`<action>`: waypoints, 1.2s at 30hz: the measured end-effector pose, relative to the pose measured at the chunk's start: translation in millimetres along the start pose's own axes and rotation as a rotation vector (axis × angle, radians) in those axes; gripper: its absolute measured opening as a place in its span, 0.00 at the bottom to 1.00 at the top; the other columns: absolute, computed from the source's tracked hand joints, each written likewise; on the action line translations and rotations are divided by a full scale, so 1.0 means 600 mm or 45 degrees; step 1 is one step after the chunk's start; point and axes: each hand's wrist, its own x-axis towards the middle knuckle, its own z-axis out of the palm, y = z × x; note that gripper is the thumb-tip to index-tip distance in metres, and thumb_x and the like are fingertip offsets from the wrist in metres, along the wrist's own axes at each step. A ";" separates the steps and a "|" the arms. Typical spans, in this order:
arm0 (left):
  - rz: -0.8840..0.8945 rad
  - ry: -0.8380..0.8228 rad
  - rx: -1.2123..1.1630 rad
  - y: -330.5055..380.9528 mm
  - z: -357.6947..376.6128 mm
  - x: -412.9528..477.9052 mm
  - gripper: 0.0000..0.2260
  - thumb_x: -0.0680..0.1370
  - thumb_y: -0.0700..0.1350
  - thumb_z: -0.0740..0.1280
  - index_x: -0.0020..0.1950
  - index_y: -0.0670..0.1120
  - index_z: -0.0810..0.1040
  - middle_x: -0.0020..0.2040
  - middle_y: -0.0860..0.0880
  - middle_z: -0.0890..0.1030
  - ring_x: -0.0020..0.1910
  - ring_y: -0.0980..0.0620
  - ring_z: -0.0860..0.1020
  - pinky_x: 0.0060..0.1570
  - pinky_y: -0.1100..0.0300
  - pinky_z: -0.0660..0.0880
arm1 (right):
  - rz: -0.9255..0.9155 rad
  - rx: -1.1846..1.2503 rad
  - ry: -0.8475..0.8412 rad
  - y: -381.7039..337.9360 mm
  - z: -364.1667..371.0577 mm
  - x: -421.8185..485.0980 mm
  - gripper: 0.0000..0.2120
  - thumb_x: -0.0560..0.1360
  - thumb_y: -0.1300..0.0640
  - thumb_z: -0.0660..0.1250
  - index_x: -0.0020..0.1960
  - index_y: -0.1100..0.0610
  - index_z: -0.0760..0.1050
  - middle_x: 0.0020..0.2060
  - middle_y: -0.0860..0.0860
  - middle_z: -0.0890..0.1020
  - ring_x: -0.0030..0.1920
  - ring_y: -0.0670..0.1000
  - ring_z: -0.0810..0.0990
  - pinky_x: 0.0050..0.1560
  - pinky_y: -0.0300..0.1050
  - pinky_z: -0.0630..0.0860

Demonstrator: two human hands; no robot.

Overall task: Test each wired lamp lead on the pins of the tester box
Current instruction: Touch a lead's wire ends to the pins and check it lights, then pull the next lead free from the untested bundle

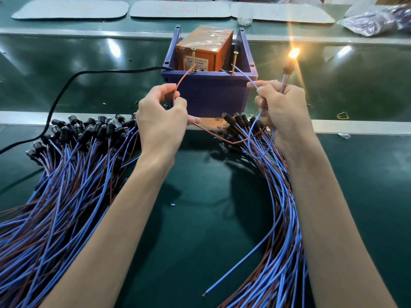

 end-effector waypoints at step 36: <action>0.374 -1.811 1.550 0.039 0.038 -0.135 0.17 0.77 0.54 0.58 0.50 0.47 0.82 0.28 0.53 0.82 0.43 0.53 0.80 0.37 0.64 0.73 | -0.042 -1.111 -0.284 -0.009 -0.016 -0.007 0.19 0.78 0.43 0.61 0.35 0.51 0.80 0.29 0.46 0.76 0.31 0.43 0.71 0.34 0.36 0.67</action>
